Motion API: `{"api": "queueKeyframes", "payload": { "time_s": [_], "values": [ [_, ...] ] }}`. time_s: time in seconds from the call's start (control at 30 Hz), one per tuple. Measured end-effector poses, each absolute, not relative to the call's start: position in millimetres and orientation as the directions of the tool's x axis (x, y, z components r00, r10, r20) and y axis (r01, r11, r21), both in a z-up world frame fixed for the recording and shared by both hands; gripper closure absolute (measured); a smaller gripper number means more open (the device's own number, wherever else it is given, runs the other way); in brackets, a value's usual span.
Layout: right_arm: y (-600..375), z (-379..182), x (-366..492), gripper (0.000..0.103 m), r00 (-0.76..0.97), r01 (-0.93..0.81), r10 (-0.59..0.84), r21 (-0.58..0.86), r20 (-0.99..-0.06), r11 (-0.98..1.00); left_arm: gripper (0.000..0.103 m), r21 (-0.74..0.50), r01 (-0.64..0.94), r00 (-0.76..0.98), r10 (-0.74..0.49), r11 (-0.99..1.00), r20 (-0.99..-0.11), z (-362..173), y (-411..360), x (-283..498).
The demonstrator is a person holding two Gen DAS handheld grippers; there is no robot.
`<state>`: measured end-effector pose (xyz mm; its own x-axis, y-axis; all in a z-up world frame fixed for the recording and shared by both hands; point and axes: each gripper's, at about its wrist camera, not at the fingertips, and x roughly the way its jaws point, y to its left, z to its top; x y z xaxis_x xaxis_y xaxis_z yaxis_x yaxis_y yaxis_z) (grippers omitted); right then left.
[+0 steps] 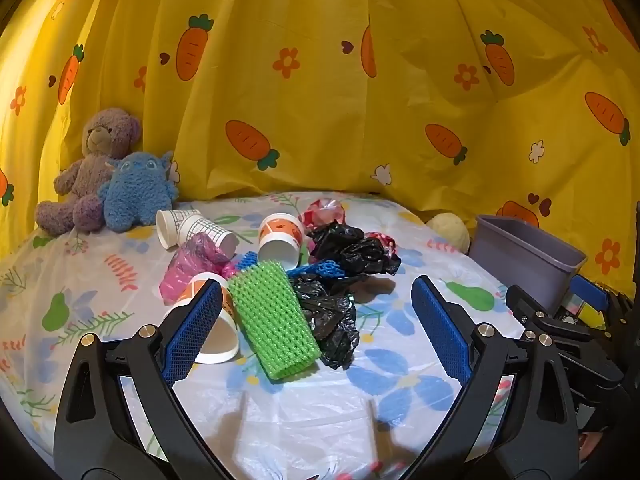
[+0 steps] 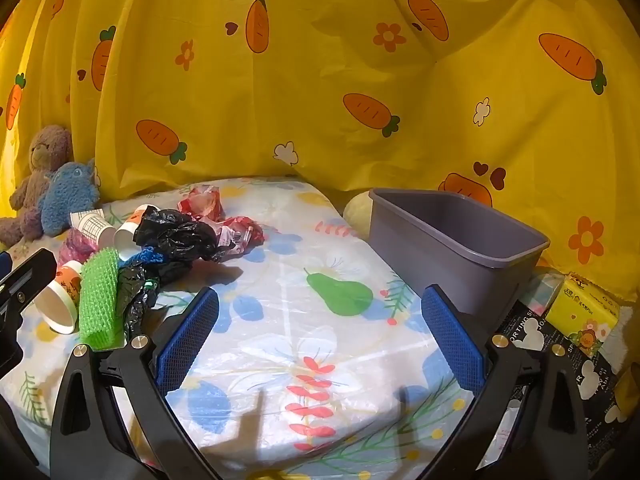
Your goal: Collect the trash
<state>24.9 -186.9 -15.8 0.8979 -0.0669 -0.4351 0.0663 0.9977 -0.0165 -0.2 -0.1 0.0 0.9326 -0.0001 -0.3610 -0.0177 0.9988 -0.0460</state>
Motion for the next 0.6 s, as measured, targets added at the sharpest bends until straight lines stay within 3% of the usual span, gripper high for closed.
{"api": "queueKeyframes", "payload": {
  "time_s": [0.6],
  "values": [
    [-190.1, -17.6, 26.0, 0.005, 0.900, 0.060, -0.057, -0.006, -0.432, 0.998, 0.009, -0.046, -0.020, 0.933, 0.002, 0.999, -0.361, 1.0, -0.9, 3.9]
  ]
}}
